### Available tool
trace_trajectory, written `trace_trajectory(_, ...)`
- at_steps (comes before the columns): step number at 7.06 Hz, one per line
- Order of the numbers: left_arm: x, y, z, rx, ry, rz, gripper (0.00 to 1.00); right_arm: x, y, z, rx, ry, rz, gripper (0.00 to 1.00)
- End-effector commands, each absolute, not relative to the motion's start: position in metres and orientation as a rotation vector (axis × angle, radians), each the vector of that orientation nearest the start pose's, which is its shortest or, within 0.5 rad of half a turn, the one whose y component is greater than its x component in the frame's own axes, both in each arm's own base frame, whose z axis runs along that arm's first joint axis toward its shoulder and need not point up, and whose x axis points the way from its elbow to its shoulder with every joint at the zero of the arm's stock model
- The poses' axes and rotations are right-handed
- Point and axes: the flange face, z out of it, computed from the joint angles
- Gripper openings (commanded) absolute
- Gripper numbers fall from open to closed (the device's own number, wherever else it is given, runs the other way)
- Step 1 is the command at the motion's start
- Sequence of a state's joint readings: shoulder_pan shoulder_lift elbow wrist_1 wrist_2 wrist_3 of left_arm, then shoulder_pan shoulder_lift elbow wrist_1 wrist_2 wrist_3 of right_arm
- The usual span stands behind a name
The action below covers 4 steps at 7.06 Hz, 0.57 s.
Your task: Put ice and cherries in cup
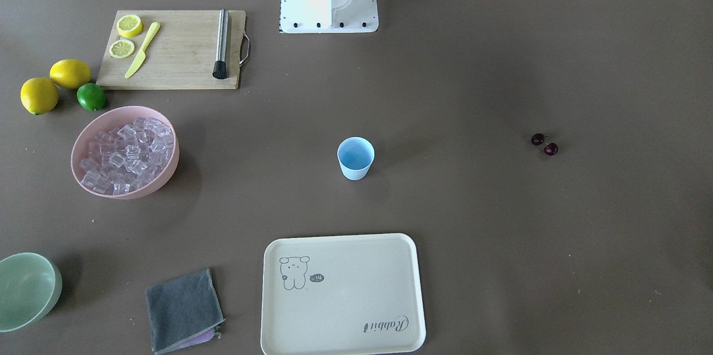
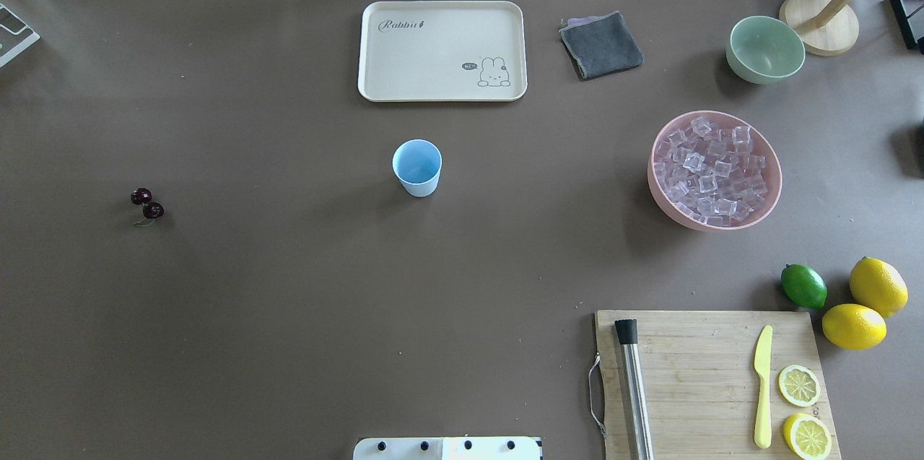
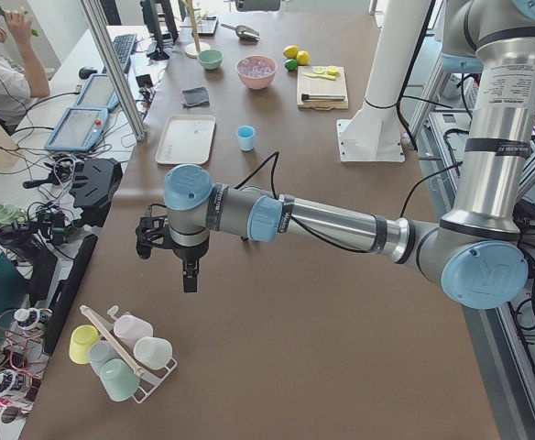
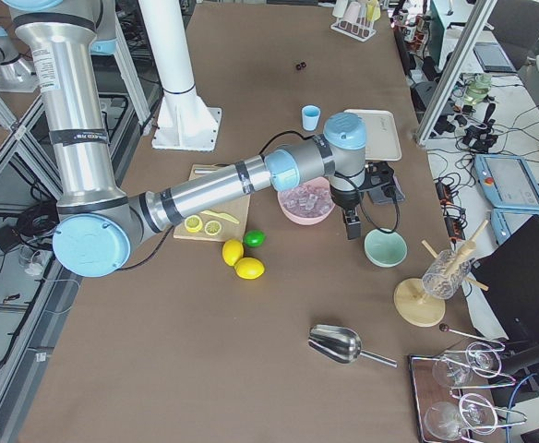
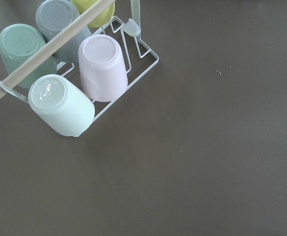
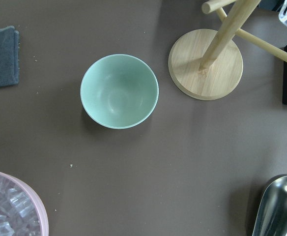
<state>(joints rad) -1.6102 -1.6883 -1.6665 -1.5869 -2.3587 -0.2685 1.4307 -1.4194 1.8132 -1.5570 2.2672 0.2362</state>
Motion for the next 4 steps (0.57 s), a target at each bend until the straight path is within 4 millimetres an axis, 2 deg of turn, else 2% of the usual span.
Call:
trace_trajectory(1,-0.0858,-0.545,0.5477,0.138,0.777,-0.201,0.98,-0.0076,-0.552,0.4602,0.26,-0.749,-0.052,1.0)
trace_trajectory(4,-0.0871,-0.5481,0.541,0.159,0.761,-0.195,0.98,-0.0077,-0.5519,0.4601,0.259,-0.751,-0.051,1.0)
